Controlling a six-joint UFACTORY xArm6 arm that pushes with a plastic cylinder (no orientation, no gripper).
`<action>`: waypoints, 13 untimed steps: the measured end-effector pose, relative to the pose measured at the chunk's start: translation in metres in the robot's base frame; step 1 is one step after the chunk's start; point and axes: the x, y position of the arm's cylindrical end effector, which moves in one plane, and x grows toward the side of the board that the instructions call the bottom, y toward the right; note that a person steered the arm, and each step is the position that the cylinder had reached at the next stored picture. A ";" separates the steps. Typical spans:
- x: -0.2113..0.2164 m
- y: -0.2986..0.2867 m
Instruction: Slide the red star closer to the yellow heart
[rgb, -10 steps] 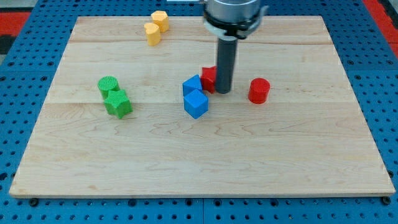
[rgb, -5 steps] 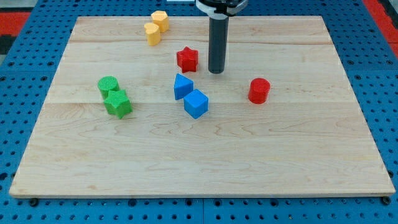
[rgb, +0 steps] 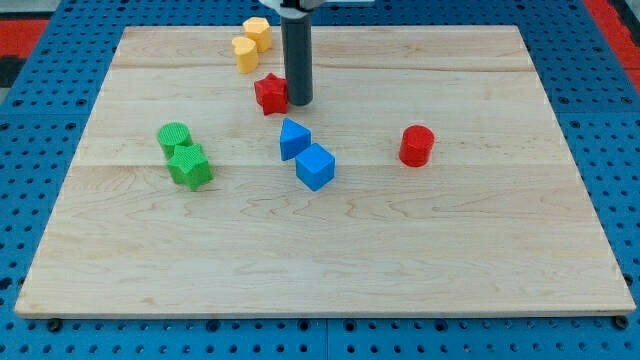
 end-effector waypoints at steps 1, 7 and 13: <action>-0.011 -0.016; 0.021 -0.072; -0.010 -0.104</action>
